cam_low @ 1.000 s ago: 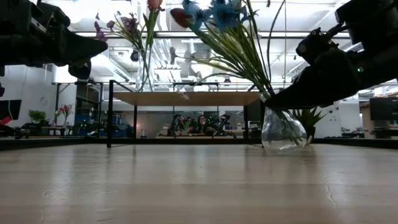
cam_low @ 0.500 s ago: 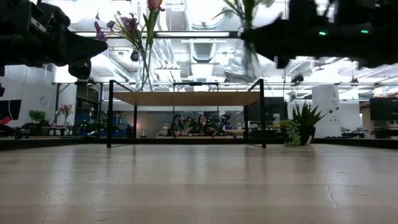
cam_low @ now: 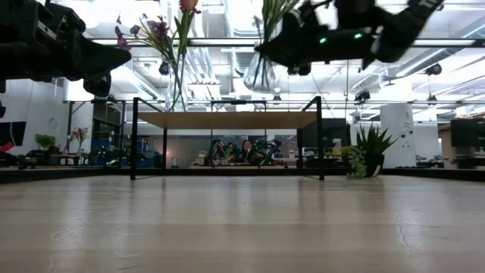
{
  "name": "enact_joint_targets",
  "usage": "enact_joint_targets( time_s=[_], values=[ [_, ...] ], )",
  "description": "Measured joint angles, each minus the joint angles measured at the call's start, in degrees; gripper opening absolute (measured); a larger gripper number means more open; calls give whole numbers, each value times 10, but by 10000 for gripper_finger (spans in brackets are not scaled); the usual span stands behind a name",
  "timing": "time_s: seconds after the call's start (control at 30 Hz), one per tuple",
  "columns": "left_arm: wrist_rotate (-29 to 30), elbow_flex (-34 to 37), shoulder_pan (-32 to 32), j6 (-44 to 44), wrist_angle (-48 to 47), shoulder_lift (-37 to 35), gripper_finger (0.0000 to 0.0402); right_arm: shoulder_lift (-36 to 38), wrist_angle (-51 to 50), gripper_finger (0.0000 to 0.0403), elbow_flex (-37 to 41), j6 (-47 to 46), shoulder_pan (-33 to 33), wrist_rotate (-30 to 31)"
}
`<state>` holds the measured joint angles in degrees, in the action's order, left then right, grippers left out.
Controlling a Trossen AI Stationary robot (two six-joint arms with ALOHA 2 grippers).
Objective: Pick and place flowers into a vace then onto a shelf
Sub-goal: Put the right crystal vase on the shelf
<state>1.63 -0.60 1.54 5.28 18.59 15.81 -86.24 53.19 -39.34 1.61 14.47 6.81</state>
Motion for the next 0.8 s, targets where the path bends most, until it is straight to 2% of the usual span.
enact_joint_targets(
  time_s=[0.13, 0.37, 0.8],
  values=[
    [0, 0, 0, 0, 0, 0, 0, -11, -74, 134, -52, 3, 41, 7],
    [0, 0, 0, 0, 0, 0, 0, -58, -74, 134, -80, -36, 98, -24],
    [0, 0, 0, 2, 0, 0, 0, -132, -49, 134, -125, -31, 111, -30]
  ],
)
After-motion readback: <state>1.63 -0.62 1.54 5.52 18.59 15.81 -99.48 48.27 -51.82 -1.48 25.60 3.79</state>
